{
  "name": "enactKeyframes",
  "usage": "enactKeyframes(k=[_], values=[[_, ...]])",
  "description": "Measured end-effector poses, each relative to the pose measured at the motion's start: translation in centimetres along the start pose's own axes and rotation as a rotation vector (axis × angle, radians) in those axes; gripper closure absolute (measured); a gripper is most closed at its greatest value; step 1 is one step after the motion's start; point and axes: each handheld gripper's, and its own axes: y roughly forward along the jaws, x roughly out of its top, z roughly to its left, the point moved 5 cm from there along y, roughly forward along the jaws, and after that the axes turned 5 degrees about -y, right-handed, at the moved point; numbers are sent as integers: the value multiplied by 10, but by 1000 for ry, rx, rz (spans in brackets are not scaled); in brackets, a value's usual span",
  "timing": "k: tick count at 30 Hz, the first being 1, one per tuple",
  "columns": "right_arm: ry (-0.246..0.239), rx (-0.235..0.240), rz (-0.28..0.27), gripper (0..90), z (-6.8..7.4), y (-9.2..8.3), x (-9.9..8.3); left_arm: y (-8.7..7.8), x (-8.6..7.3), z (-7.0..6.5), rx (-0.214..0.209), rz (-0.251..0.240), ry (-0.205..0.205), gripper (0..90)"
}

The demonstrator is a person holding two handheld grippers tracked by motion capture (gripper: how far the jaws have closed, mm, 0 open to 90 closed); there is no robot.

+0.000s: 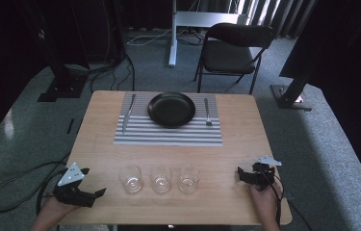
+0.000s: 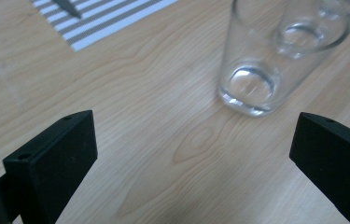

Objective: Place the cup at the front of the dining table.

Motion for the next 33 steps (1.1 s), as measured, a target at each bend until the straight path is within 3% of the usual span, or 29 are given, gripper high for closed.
enactKeyframes(k=[5,14,15,28,33], values=[[0,0,0,106,0,0,0,-2,15,-7,-49,-44,9,11],[0,0,0,106,0,0,0,8,38,-22,-97,-45,64,11],[0,0,0,106,0,0,0,12,43,-26,-104,-34,85,11],[-1,0,0,106,0,0,0,29,59,-40,-156,4,131,11],[-2,0,-1,106,0,0,0,43,70,-51,-188,33,167,11]])
